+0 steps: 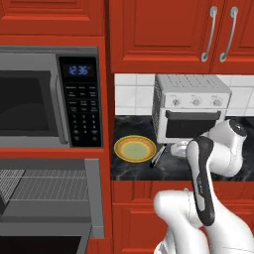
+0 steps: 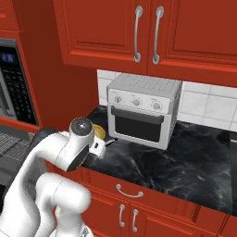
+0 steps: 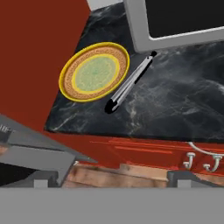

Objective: Pick up the tongs from the counter and place them near the plate next to the oven.

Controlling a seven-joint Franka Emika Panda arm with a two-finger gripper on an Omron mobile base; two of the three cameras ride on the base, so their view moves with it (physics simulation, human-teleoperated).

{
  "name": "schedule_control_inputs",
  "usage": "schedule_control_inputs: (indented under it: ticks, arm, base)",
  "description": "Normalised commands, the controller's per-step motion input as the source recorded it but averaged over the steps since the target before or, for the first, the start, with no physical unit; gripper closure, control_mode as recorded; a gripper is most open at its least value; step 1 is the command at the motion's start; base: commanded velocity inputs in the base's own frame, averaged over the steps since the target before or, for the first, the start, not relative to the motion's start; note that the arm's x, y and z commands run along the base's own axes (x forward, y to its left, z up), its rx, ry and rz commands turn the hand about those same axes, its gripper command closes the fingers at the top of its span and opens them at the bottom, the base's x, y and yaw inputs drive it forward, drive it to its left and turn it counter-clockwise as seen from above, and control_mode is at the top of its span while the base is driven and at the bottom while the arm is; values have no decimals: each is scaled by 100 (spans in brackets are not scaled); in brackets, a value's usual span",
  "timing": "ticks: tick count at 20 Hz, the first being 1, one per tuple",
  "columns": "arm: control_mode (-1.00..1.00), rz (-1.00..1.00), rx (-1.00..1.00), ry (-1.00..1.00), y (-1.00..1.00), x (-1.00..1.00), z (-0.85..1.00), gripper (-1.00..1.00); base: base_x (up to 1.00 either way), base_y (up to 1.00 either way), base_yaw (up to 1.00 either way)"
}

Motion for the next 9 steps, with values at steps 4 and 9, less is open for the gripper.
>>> schedule_control_inputs:
  ticks: [4,9]
  arm:
    - [-100,-29,-37,0,0,-100,1,-100]
    - [-100,-24,-33,-6,10,-100,-2,-100]
  base:
    - [0,0,0]
    - [0,0,0]
